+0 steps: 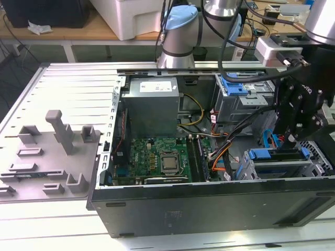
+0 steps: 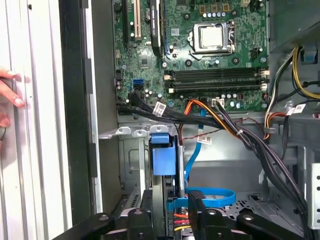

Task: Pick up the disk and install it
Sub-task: 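Insert the second disk wire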

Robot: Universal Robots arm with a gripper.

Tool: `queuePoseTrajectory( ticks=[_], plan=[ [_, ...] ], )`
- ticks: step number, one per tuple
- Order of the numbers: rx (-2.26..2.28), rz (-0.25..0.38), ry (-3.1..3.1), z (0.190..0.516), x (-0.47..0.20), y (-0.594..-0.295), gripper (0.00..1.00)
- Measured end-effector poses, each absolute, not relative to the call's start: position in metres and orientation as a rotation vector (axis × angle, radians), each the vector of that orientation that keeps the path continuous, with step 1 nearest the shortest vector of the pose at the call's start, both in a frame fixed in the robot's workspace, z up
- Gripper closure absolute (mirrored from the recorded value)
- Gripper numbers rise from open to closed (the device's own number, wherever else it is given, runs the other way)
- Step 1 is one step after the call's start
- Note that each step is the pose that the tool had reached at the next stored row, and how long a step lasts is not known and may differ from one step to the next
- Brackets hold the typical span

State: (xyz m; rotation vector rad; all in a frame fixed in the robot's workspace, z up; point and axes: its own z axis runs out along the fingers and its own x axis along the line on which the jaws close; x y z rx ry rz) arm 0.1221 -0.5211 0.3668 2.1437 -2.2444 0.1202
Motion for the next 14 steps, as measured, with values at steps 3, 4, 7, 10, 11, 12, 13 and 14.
queuePoseTrajectory(
  ticks=[3,4,7,10,11,12,13,14],
  plan=[
    [2.146,0.128,-2.247,0.369,0.117,-0.521,0.73],
    [2.146,0.131,-2.248,0.37,0.114,-0.52,0.79],
    [2.149,0.144,-2.251,0.37,0.108,-0.52,0.89],
    [2.151,0.149,-2.254,0.37,0.105,-0.52,0.89],
    [2.151,0.149,-2.253,0.37,0.105,-0.52,0.89],
    [2.151,0.149,-2.253,0.37,0.105,-0.52,0.89],
    [2.151,0.149,-2.254,0.37,0.105,-0.52,0.89],
    [2.151,0.149,-2.254,0.37,0.105,-0.52,0.89]
  ],
)
